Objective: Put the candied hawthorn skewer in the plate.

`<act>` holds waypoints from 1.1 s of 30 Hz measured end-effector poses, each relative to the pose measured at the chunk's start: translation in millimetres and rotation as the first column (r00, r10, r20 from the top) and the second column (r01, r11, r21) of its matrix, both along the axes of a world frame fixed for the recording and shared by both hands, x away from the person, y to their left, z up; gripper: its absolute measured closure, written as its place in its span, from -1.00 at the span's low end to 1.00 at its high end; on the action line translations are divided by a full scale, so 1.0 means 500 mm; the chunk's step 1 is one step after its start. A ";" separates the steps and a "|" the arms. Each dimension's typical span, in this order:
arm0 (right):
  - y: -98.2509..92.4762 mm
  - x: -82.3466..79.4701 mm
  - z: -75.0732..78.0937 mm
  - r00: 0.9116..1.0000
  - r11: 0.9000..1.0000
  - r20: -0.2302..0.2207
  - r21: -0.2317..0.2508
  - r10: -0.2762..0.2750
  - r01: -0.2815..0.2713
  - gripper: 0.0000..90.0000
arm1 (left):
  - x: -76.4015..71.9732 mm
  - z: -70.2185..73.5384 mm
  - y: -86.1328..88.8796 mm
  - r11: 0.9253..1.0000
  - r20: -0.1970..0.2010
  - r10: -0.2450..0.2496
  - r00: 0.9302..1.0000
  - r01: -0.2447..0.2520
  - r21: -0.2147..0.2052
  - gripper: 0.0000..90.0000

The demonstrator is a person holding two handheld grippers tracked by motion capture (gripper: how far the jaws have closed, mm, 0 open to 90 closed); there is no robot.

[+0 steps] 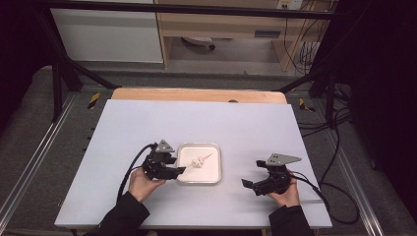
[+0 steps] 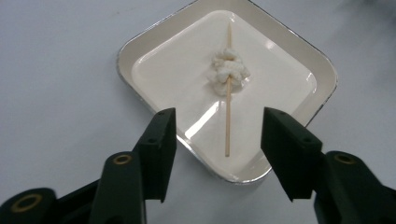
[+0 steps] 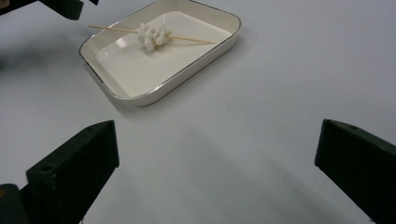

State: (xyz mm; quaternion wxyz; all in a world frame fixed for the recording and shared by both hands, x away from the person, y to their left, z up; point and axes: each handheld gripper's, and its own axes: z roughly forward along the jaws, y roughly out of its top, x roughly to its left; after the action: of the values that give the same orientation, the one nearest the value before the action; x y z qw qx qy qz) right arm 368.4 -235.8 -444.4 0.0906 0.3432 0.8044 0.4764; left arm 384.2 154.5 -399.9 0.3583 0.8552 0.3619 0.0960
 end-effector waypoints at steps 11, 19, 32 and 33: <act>-0.005 0.000 0.001 1.000 1.000 -0.008 -0.002 -0.009 0.009 -0.99 | -0.038 -0.026 0.093 0.999 0.061 0.046 0.997 -0.047 0.001 -0.58; -0.004 0.000 -0.003 1.000 1.000 -0.023 -0.021 -0.009 0.008 -0.99 | -0.058 -0.055 0.164 0.994 0.066 0.098 0.993 -0.095 -0.046 -0.73; -0.012 -0.004 -0.013 0.999 0.999 -0.044 -0.027 -0.024 0.023 -0.99 | -0.091 -0.077 0.227 0.990 0.116 0.115 0.987 -0.104 -0.096 -0.75; -0.012 -0.004 -0.014 0.999 0.999 -0.044 -0.030 -0.024 0.022 -0.99 | -0.091 -0.079 0.227 0.990 0.115 0.113 0.987 -0.102 -0.098 -0.75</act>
State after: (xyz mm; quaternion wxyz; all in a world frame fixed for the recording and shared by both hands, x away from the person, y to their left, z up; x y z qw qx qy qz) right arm 366.3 -241.9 -451.5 0.0832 0.3616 0.8091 0.4558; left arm 338.7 268.2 -439.5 0.4126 0.8097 0.3893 0.1500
